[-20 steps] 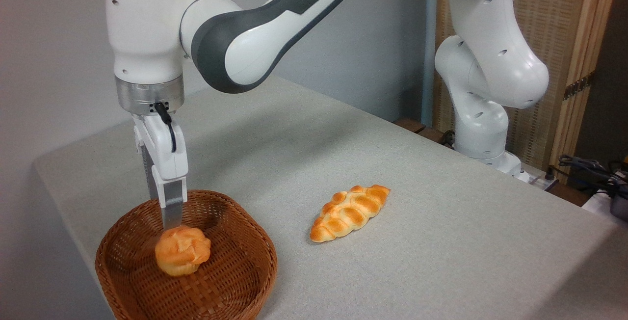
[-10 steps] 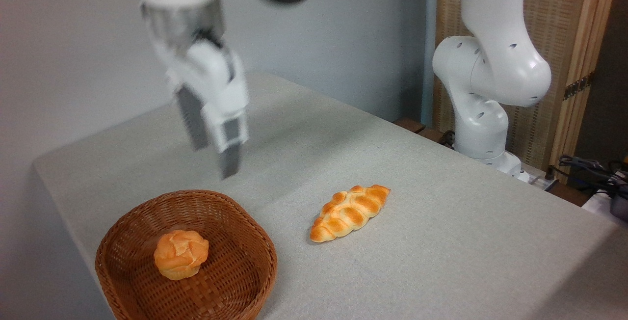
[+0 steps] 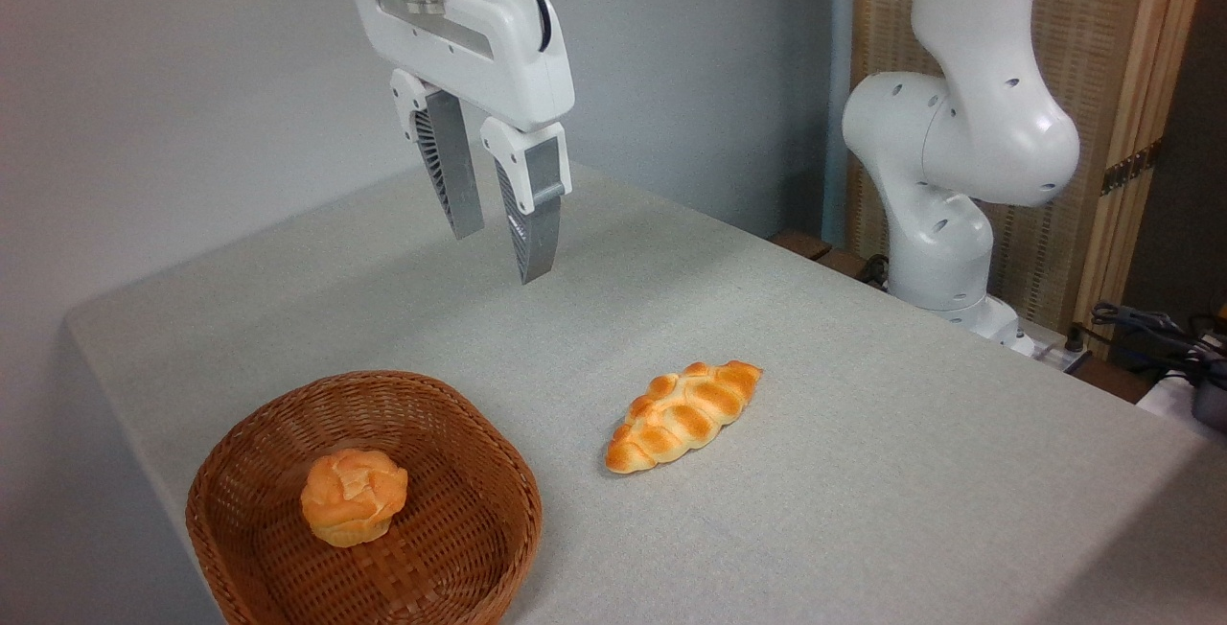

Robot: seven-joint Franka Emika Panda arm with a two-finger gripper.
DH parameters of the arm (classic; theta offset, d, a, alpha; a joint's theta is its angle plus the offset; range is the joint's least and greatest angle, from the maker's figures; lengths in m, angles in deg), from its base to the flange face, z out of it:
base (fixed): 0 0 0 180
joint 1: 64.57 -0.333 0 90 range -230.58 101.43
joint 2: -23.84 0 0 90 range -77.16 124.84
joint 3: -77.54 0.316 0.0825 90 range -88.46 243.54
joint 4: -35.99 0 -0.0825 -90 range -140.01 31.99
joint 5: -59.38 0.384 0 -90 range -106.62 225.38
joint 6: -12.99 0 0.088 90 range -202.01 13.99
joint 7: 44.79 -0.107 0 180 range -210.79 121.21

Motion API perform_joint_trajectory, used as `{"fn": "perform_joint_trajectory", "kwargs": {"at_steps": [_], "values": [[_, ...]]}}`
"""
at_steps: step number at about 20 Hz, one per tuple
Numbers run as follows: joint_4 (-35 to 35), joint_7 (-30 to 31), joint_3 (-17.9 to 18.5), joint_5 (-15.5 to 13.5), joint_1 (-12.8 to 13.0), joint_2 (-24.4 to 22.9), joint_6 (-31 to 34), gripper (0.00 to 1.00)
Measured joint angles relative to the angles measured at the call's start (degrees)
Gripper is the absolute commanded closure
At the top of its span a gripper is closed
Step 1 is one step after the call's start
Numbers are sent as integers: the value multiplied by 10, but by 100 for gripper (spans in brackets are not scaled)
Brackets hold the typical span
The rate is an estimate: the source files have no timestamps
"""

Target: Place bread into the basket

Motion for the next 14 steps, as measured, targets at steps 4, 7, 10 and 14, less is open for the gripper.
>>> {"fn": "perform_joint_trajectory", "kwargs": {"at_steps": [4, 7, 10, 14], "values": [[5, 2, 1, 2, -4, 4, 0, 0], [13, 9, 0, 18, -3, 12, 0, 0], [16, 10, 0, 21, -1, 15, 0, 0], [19, 10, 19, 21, 19, 15, 0, 0]]}}
